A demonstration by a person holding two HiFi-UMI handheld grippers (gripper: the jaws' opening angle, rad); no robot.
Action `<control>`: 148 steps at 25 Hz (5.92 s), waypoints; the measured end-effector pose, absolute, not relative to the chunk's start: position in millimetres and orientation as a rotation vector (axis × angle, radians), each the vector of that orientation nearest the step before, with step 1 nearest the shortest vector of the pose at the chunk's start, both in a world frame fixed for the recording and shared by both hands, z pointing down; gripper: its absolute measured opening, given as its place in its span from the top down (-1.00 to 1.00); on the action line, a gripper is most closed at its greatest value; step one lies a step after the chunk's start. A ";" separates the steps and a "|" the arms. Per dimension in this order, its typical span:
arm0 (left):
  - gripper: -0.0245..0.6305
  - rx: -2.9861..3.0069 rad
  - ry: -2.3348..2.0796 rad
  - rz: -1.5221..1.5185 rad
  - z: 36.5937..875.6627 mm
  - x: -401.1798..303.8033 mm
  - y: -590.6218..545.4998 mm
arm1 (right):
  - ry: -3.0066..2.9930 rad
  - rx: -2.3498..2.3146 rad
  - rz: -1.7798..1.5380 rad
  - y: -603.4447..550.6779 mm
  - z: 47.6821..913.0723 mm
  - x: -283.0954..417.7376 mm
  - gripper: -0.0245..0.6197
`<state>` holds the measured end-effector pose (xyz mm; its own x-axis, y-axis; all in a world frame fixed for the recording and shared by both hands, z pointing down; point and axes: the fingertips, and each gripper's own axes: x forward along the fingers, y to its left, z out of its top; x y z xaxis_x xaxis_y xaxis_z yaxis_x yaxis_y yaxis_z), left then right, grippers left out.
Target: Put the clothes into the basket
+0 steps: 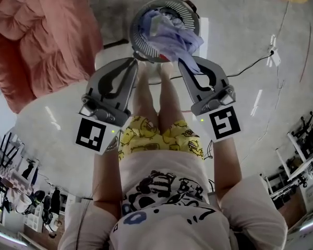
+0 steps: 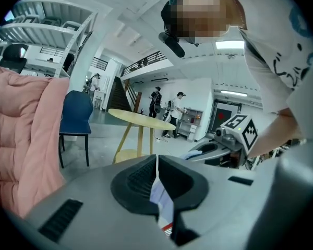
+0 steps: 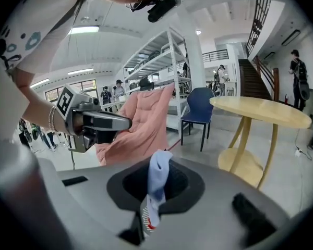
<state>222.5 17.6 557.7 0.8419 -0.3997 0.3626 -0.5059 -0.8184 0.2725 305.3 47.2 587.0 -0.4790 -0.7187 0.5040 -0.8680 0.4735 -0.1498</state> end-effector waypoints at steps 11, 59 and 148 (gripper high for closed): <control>0.85 2.636 -0.676 0.397 563.9 211.0 15.7 | -2.284 1.366 0.584 40.4 626.7 297.3 0.81; 0.85 2.663 -0.642 0.303 536.4 215.5 -20.3 | -2.324 1.407 0.647 18.8 587.6 312.3 0.42; 0.85 3.035 -0.694 -0.029 203.5 204.1 -25.0 | -2.470 1.766 -0.048 31.1 185.7 375.6 0.84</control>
